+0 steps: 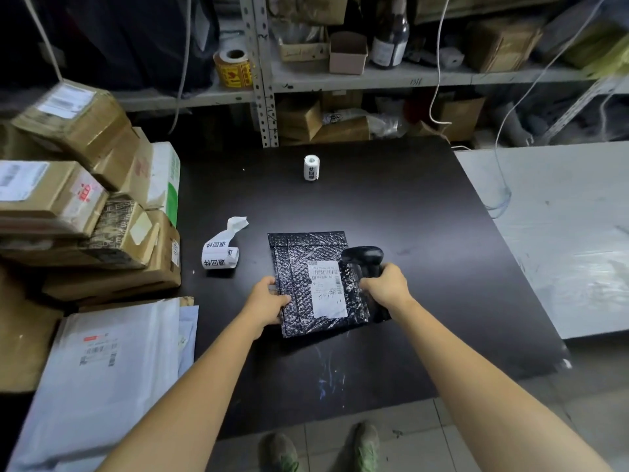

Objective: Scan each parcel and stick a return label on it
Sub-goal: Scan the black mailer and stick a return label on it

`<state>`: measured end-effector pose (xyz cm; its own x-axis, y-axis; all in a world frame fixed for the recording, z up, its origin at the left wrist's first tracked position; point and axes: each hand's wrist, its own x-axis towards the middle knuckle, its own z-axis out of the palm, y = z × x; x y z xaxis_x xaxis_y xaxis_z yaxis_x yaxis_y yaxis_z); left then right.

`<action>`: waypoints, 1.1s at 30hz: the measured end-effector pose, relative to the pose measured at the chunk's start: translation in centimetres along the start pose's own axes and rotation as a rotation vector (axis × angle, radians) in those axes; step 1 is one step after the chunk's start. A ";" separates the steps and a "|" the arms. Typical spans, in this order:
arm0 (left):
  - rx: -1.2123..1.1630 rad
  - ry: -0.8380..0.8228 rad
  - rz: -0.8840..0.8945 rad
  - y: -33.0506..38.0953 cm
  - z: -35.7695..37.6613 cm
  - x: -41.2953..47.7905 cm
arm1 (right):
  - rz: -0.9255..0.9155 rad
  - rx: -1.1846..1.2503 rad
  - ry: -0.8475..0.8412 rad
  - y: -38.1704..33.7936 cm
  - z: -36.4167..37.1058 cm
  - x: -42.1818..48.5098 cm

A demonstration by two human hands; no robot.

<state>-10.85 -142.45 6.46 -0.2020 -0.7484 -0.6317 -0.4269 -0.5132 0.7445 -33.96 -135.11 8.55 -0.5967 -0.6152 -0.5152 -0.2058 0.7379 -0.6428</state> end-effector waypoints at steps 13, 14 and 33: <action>0.026 0.135 0.080 3.1 0.4 2.3 | -0.052 0.165 -0.298 -5.1 -1.3 -0.9; 0.027 0.137 0.082 3.2 0.5 2.4 | -0.038 0.190 -0.296 -5.3 -1.3 -1.0; 0.036 0.148 0.051 2.8 1.1 2.7 | -0.009 0.246 -0.233 -7.0 -3.8 -2.4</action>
<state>-13.57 -145.43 6.55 -0.0938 -0.8283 -0.5524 -0.4514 -0.4592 0.7651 -34.00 -137.70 16.42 -0.3969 -0.6892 -0.6062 0.0001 0.6604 -0.7509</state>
